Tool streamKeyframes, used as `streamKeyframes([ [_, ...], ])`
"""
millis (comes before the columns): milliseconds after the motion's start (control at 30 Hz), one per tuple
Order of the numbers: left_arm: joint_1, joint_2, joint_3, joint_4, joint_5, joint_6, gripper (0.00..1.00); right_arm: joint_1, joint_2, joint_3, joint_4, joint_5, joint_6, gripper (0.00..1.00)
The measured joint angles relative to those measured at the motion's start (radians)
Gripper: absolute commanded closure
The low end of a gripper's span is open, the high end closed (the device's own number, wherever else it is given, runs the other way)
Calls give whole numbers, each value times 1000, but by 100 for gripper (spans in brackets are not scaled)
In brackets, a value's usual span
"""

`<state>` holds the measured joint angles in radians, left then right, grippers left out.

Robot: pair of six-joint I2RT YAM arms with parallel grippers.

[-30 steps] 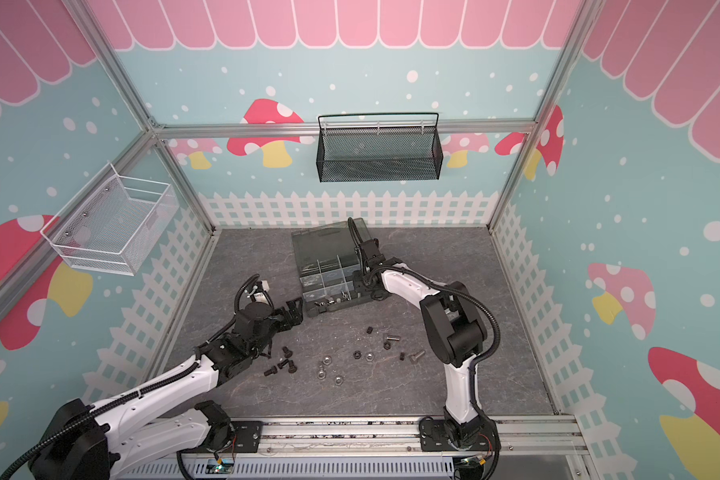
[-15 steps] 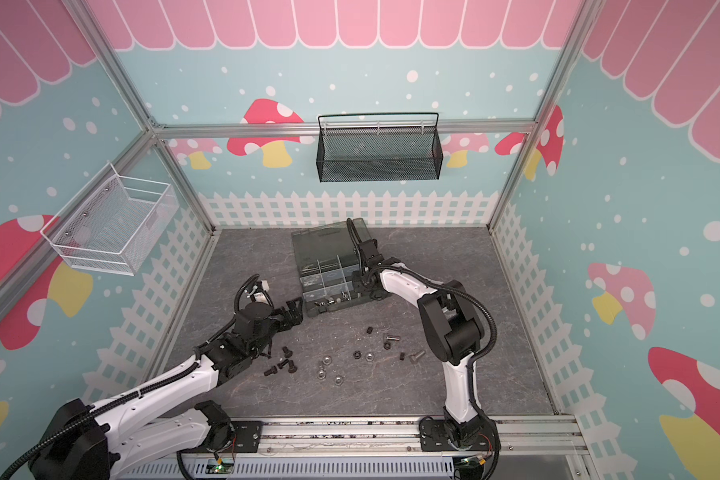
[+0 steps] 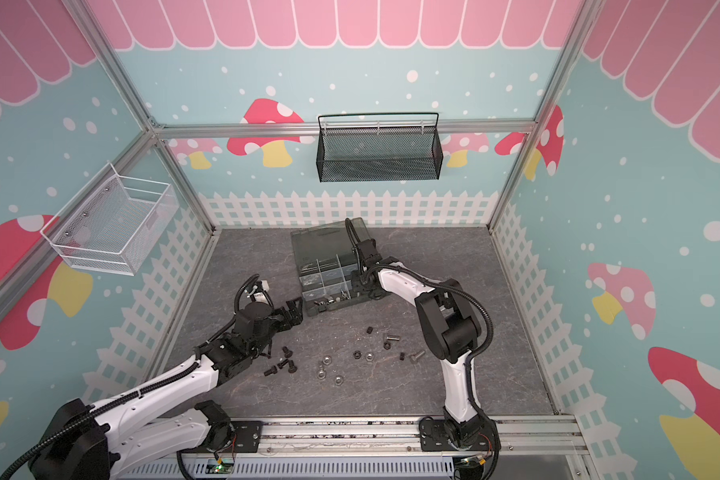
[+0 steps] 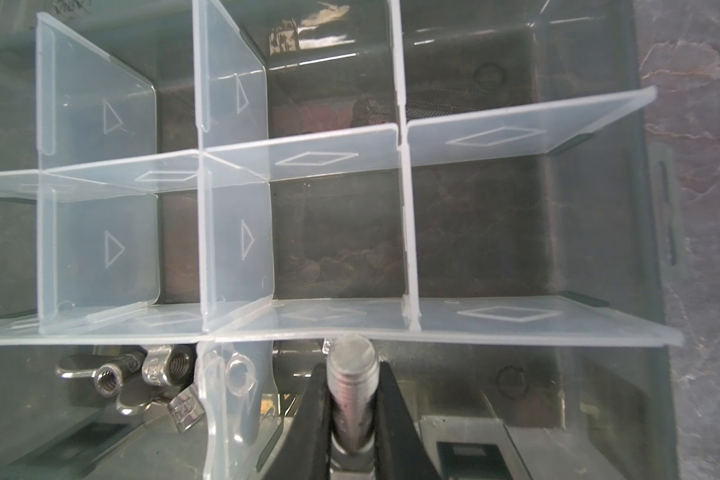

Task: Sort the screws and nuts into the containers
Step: 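Open the right gripper to drop the second bolt into the compartment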

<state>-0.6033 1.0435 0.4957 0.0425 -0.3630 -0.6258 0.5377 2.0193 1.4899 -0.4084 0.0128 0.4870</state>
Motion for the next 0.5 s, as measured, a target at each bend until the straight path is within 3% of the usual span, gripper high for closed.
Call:
streamKeyframes([
  [500, 0, 0, 0, 0, 0, -4, 1, 5, -14, -22, -37, 6, 11, 96],
])
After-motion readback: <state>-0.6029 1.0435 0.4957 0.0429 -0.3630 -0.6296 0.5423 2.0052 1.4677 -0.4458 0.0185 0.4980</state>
